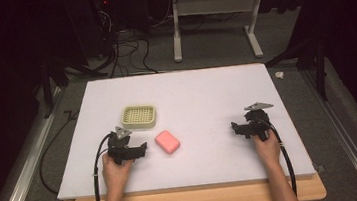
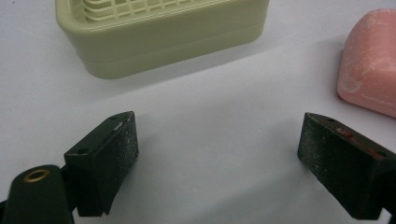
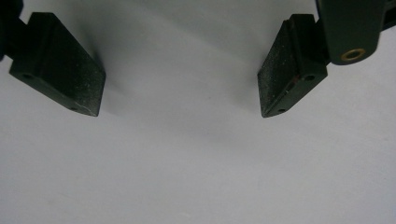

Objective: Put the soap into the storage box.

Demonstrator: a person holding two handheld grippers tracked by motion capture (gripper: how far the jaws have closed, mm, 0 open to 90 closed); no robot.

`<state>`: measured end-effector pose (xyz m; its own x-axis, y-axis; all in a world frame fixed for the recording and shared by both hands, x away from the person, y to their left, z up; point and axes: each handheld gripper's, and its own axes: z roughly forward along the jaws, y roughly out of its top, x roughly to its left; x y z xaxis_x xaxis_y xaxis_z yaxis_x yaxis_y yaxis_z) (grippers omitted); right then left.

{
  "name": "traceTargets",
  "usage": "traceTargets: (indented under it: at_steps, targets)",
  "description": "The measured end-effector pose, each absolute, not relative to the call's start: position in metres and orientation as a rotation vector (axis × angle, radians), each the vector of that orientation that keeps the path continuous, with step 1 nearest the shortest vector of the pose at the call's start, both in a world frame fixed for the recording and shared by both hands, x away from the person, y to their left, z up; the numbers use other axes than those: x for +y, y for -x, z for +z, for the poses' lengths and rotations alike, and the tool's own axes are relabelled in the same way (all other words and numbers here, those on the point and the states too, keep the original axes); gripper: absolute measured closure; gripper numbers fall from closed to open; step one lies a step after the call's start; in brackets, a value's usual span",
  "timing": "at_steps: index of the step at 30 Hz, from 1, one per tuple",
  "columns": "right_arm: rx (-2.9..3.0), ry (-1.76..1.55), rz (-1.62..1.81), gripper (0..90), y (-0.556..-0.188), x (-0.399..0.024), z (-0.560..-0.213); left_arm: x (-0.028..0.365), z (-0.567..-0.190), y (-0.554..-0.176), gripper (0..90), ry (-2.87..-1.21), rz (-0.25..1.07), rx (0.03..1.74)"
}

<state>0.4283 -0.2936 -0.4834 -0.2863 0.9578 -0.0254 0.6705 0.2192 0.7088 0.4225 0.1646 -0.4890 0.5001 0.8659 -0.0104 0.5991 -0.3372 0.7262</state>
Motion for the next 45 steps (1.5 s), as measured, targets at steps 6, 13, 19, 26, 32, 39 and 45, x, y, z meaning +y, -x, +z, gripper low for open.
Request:
traceTargets:
  at_steps: [6, 13, 19, 26, 32, 39, 45]
  targets:
    - [2.035, -1.498, 0.822, 15.5, -0.4283, -0.2935, -0.4834, 0.1648, -0.4889, -0.4225, 12.7, -2.063, 0.5, 1.199]
    - [2.036, -1.496, 0.819, 15.5, -0.4283, -0.2936, -0.4834, 0.1647, -0.4888, -0.4226, 12.8, -2.063, 0.5, 1.199]
    - [2.036, -1.497, 0.819, 15.4, -0.4283, -0.2936, -0.4834, 0.1653, -0.4887, -0.4229, 13.3, -2.06, 0.495, 1.202]
    - [2.035, -1.498, 0.822, 15.6, -0.4284, -0.2936, -0.4836, 0.1653, -0.4886, -0.4233, 13.7, -2.058, 0.495, 1.205]
    - [2.036, -1.498, 0.823, 15.6, -0.4285, -0.2937, -0.4836, 0.1655, -0.4879, -0.4234, 14.1, -2.058, 0.486, 1.211]
    - [2.036, -1.499, 0.823, 15.6, -0.4285, -0.2937, -0.4836, 0.1643, -0.4872, -0.4222, 14.7, -2.052, 0.502, 1.221]
    - [2.036, -1.496, 0.823, 15.6, -0.4286, -0.2938, -0.4836, 0.1659, -0.4814, -0.417, 14.7, -2.034, 0.507, 1.206]
